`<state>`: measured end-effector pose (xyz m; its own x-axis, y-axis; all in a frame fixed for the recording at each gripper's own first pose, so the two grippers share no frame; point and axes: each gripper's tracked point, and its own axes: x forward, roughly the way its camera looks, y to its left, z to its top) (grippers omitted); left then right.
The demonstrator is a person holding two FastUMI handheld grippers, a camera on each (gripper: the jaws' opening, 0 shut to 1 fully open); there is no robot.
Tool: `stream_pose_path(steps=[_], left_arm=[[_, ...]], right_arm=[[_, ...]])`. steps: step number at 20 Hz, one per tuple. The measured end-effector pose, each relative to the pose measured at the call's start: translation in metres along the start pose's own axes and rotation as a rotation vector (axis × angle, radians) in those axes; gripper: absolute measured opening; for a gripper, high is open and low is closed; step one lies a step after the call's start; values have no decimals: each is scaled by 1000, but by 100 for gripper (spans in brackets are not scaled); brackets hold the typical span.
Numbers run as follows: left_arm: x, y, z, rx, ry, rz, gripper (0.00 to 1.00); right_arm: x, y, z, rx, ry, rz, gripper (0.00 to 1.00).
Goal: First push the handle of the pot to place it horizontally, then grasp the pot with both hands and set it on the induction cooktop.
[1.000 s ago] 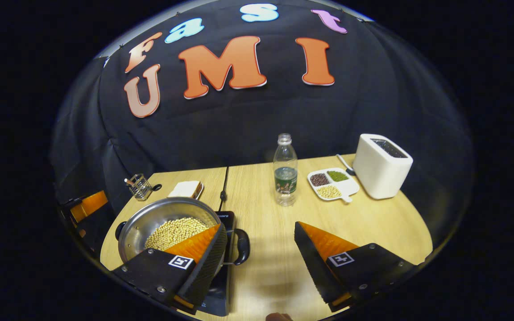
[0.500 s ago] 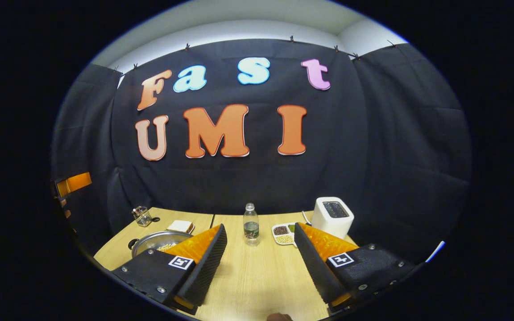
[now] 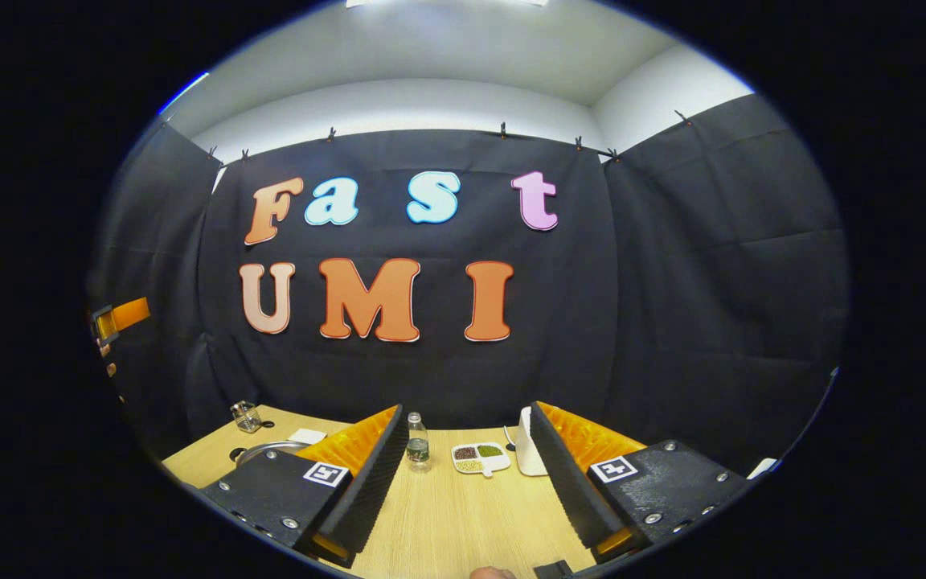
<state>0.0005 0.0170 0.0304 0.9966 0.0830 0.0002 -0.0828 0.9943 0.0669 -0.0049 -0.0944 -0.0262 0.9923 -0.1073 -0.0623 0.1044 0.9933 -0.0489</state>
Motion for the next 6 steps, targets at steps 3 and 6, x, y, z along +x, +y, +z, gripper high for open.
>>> stream_pose_path(steps=[3,6], left_arm=[[-5,-8,4,-1,-7,-19,100],[-12,-9,4,5,-9,-18,100]], right_arm=[[-9,3,-5,17,-1,17,94],[-12,9,-9,16,8,40,94]])
